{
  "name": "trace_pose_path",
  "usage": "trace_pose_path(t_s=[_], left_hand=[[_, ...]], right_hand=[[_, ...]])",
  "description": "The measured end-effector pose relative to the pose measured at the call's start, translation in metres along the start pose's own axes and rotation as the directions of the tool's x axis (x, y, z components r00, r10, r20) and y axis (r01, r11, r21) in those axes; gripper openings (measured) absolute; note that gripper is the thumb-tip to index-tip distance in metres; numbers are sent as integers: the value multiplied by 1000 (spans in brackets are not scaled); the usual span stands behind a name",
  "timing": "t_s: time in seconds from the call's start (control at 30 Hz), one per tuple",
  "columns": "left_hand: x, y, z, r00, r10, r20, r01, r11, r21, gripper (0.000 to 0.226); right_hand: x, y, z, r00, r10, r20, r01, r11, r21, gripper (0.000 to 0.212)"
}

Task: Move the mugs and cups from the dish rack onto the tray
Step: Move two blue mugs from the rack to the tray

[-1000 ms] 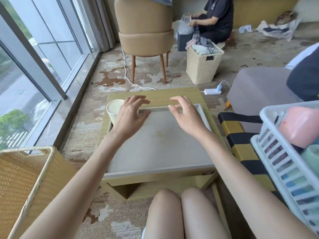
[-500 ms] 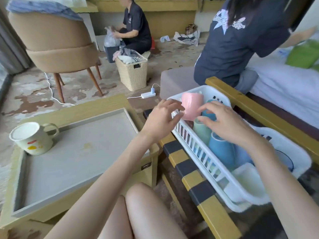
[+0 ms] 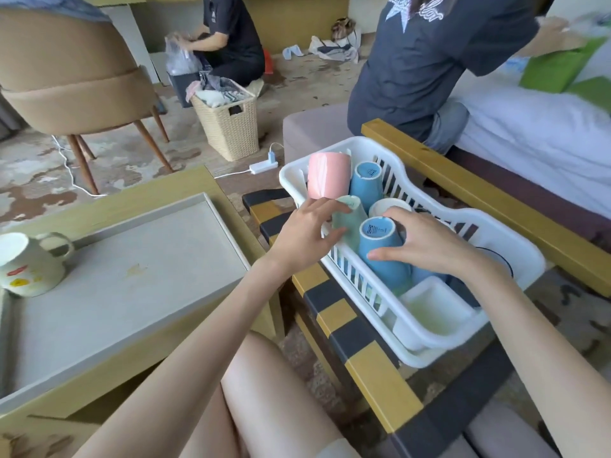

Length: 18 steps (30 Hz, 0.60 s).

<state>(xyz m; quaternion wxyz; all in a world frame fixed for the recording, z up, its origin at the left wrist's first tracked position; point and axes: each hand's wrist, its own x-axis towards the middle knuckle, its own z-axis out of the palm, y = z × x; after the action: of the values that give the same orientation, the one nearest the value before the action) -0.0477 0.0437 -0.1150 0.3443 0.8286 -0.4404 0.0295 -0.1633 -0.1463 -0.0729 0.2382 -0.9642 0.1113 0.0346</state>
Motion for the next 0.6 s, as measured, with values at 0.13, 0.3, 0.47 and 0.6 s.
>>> trace_pose_path(t_s=[0.13,0.3,0.47,0.6], left_hand=[[-1,1,0,1000,-15,28,15,1000,-16,31],[1,8,-4,989,-91,114,104,988,-113,40],[3,32,-9,952,-99,290,210,901,-379,65],[9,52,-4,927,-67,369,235,870,-433,87]], right_hand=[[-2,6,-1,996,1,-89,19,975,222,57],[-6,8,-10,975,12,-222,85,901,424,50],[-9,5,-17,941,131,-311,93,787,611,53],[-14,0,-18,886,271,-376,67,728,682,59]])
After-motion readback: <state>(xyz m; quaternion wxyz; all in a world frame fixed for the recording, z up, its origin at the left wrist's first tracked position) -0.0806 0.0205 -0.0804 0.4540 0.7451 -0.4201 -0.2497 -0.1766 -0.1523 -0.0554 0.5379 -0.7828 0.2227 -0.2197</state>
